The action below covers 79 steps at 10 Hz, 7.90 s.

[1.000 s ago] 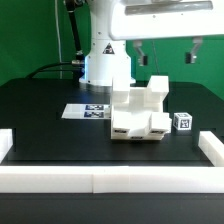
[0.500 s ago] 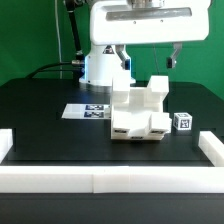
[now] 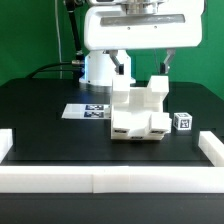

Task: Assemble chair

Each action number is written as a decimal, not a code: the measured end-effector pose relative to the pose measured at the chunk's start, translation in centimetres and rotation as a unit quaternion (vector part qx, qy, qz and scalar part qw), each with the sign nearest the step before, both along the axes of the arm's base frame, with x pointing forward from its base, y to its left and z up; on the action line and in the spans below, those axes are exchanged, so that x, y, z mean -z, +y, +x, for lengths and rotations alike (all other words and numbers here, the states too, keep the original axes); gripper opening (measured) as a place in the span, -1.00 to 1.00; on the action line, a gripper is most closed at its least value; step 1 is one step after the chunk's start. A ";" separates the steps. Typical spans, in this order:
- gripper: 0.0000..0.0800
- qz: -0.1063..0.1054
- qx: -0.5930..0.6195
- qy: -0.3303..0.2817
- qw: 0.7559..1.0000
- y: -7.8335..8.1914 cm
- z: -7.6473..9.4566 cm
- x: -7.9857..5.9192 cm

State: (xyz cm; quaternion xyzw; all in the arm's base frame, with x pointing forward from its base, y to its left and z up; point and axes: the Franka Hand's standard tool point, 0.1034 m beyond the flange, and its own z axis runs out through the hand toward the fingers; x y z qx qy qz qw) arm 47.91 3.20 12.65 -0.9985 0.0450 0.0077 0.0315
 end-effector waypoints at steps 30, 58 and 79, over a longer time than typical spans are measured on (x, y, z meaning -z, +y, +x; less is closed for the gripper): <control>0.62 0.007 0.073 0.008 0.997 1.6 0.5 -1.8; 0.62 -0.030 0.170 0.040 0.984 6.9 -2.4 4.7; 0.62 -0.022 0.088 0.010 0.996 13.0 -6.4 6.0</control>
Offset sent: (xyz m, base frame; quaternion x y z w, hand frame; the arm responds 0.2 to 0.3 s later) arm -0.0069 -0.0032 -0.0116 -0.0036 0.0095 -0.0069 0.9999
